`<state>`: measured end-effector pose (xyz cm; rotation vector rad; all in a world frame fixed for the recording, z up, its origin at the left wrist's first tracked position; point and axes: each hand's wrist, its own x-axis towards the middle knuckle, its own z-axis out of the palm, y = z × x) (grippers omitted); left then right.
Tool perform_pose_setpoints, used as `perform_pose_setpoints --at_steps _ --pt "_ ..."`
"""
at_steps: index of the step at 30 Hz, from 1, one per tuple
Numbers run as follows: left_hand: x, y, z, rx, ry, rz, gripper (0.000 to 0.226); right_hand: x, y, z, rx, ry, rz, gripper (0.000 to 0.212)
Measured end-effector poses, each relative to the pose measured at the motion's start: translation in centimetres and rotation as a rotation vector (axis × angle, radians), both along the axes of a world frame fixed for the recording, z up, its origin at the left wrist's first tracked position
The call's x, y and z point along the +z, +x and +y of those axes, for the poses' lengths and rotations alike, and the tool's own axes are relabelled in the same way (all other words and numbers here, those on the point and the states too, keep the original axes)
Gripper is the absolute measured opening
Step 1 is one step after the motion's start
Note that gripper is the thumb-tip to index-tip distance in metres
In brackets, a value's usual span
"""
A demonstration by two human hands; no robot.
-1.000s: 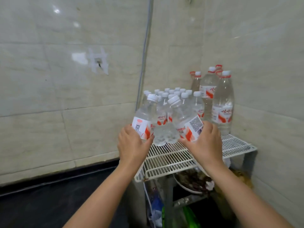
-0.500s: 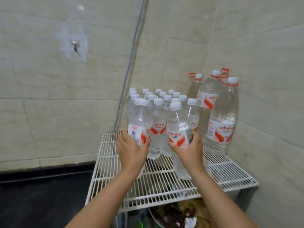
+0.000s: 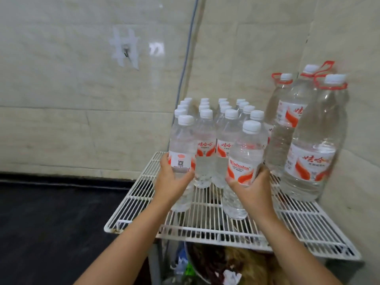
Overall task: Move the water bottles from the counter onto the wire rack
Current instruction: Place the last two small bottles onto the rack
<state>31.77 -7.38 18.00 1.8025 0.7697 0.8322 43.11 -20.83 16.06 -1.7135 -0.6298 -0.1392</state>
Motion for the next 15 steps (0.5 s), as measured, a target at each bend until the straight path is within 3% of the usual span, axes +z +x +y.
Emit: perform_pose_setpoints --at_steps 6,9,12,15 --pt "0.1 -0.8 -2.0 0.197 0.122 0.145 0.079 0.3 0.2 -0.7 0.025 -0.044 -0.048 0.057" --pt "0.2 -0.6 -3.5 0.341 0.122 0.104 0.077 0.6 -0.7 -0.7 -0.079 -0.120 -0.109 0.071" --pt "0.0 -0.2 -4.1 0.344 0.116 0.046 0.079 1.0 -1.6 -0.9 -0.136 -0.186 -0.134 0.084" --pt "-0.2 -0.3 -4.0 0.324 0.156 0.033 0.077 1.2 -1.4 -1.6 -0.062 -0.211 -0.142 0.077"
